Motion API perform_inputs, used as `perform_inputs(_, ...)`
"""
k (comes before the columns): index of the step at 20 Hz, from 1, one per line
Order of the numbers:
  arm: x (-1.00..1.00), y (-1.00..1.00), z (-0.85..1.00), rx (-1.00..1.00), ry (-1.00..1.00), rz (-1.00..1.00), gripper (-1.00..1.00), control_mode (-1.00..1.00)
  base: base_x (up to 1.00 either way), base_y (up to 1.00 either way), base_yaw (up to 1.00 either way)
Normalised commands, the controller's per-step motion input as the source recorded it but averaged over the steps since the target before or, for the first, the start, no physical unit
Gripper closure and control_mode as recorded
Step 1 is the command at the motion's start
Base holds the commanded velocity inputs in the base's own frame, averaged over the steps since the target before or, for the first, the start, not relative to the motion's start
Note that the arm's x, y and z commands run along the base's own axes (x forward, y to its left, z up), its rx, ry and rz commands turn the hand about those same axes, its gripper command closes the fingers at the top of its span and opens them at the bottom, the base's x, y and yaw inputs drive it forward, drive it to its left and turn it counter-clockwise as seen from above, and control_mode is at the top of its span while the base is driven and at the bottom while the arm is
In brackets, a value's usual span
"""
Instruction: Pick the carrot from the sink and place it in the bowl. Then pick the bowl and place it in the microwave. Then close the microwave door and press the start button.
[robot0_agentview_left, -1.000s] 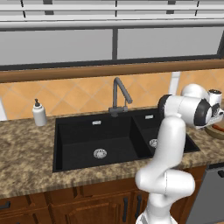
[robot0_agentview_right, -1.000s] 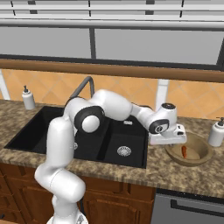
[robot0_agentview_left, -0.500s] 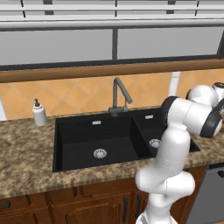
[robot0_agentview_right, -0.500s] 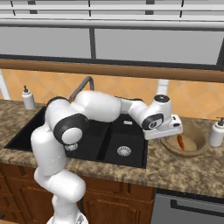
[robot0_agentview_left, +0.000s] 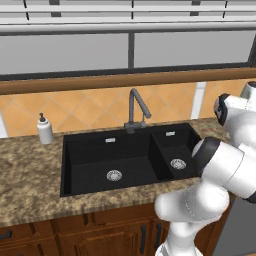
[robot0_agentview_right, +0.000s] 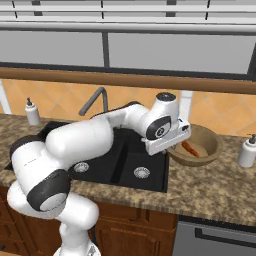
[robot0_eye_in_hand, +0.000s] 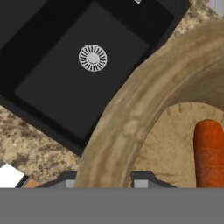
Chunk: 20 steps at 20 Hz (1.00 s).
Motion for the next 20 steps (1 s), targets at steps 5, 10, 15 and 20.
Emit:
perform_inputs(5,-0.68,0.91,0.55,0.00,0.02,0.36,1.00,-1.00,0.00,0.00,0.00)
perform_inputs(10,-0.58,0.99,0.64,-0.01,0.01,0.37,1.00,-1.00,0.00,0.00,0.00)
perform_inputs(15,-0.52,0.93,0.76,-0.01,0.06,0.40,1.00,-1.00,0.00,0.00,0.00)
perform_inputs(20,-0.48,0.99,0.71,-0.04,0.00,0.39,1.00,-1.00,0.00,0.00,0.00)
